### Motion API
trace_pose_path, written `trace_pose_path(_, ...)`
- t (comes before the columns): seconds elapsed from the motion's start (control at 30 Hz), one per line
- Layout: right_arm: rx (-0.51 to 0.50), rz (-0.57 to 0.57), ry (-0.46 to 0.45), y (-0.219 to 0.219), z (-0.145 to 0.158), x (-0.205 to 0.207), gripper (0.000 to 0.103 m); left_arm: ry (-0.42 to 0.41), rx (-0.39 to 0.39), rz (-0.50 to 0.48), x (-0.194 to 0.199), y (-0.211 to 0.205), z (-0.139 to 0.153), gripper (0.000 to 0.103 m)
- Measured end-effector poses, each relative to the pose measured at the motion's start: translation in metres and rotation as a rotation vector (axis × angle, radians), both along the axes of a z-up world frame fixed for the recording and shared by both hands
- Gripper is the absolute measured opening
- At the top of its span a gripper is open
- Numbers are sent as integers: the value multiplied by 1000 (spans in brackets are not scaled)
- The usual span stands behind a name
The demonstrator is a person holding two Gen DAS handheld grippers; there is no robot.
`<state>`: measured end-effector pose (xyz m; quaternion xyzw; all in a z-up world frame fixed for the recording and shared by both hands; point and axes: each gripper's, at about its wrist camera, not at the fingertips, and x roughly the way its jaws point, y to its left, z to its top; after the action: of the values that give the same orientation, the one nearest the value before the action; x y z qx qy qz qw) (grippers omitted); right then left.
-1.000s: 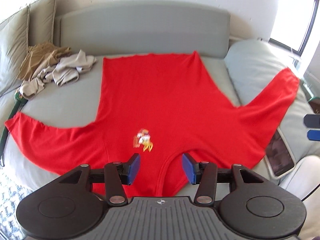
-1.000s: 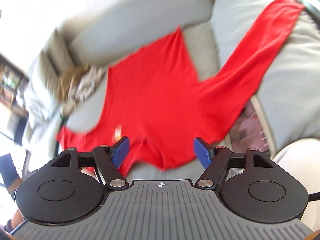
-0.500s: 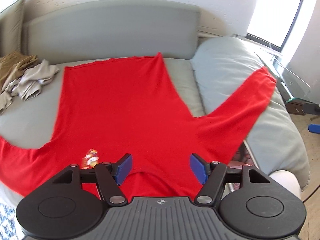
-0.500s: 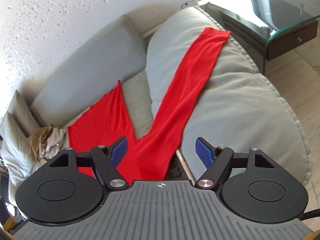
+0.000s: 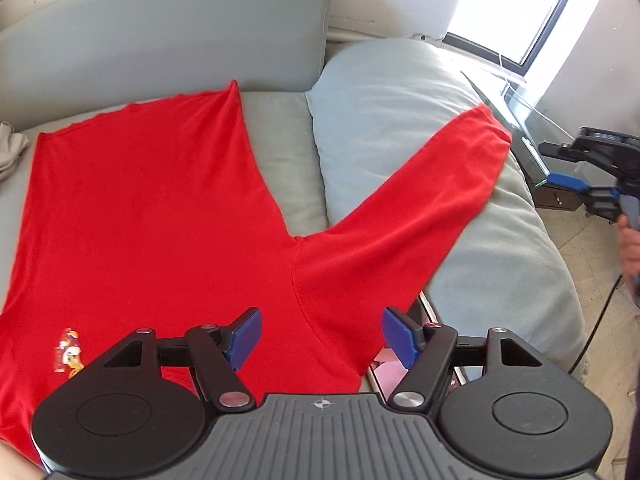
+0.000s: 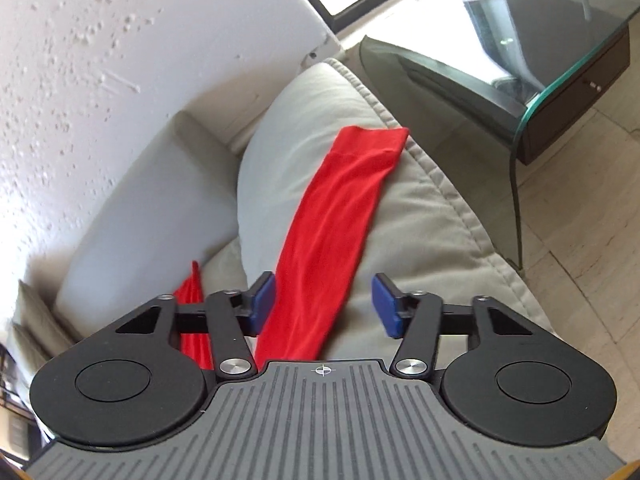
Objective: Fold clothes
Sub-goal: 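Grasp the sleeve cuff with the right tool and lift it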
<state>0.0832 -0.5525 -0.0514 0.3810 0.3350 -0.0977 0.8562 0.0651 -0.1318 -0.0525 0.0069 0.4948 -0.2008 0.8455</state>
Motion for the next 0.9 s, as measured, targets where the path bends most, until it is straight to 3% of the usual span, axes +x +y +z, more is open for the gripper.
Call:
trace_pose_path(0.07,24,-55,-3,-16,-21,20,37,21,-1,11,6,-2,-5,67)
trace_pose_path(0.3,212,-212,-49,-60,-74,65,40,43,11,14,19,-8,-17,66)
trace_pose_path(0.5,170,-240,-87,-72,-86,90,39,47,15,15,23,-10,-21,66)
trace_pose_path(0.53,163,-229,-98,-73,-88,93,30,48,14,15,23,-10,-22,66)
trace_pose_path(0.57,153,-226,-105,-74,-89,96,12,46,13,16,23,-9,-21,66)
trace_pose_path(0.7,16,-211,-114,-65,-70,96,7,36,3,32,19,-3,-17,66)
trace_pose_path(0.9,-216,-130,-192,-13,8,74,7,-12,-45,34,-1,12,4,66)
